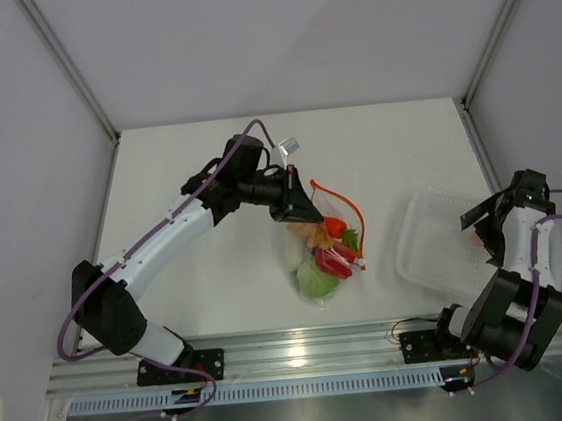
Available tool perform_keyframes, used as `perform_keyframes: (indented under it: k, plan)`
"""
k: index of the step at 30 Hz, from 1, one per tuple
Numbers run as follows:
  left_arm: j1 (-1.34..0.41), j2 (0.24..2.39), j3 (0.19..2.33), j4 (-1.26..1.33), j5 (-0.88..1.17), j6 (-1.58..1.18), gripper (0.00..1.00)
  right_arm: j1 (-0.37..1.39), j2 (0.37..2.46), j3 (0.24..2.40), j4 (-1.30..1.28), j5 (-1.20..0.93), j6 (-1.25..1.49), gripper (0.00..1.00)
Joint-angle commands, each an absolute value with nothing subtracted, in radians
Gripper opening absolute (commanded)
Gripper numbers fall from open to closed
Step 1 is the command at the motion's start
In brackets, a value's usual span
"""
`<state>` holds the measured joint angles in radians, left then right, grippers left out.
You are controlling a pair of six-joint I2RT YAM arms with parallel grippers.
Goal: Place the food in the zip-top bag and seal the zipper
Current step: Adjust the zipper food storage bag at the center of the board, then pick up the fake vegetable from the bin.
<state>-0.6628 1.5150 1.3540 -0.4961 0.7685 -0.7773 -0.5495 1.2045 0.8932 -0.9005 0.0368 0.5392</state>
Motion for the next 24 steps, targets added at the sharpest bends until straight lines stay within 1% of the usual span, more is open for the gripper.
perform_keyframes:
  k: [1,4,10,13,19,24]
  plan:
    - [-0.669,1.462,1.362,-0.483,0.804,-0.761,0.01,-0.56,1.19,0.845,-0.726,0.052,0.571,0.97]
    - [-0.67,1.466,1.359,-0.483,0.81,-0.762,0.01,-0.563,1.198,0.802,-0.654,0.048,0.581,0.95]
    - [-0.68,1.47,1.342,-0.483,0.821,-0.752,0.01,-0.563,1.276,0.802,-0.58,0.084,0.592,0.93]
    - [-0.68,1.488,1.373,-0.532,0.819,-0.724,0.01,-0.563,1.293,0.804,-0.552,0.135,0.588,0.93]
    - [-0.68,1.531,1.419,-0.537,0.83,-0.722,0.01,-0.563,1.31,0.801,-0.526,0.208,0.575,0.92]
    - [-0.68,1.581,1.43,-0.529,0.839,-0.726,0.01,-0.565,1.345,0.805,-0.476,0.213,0.563,0.9]
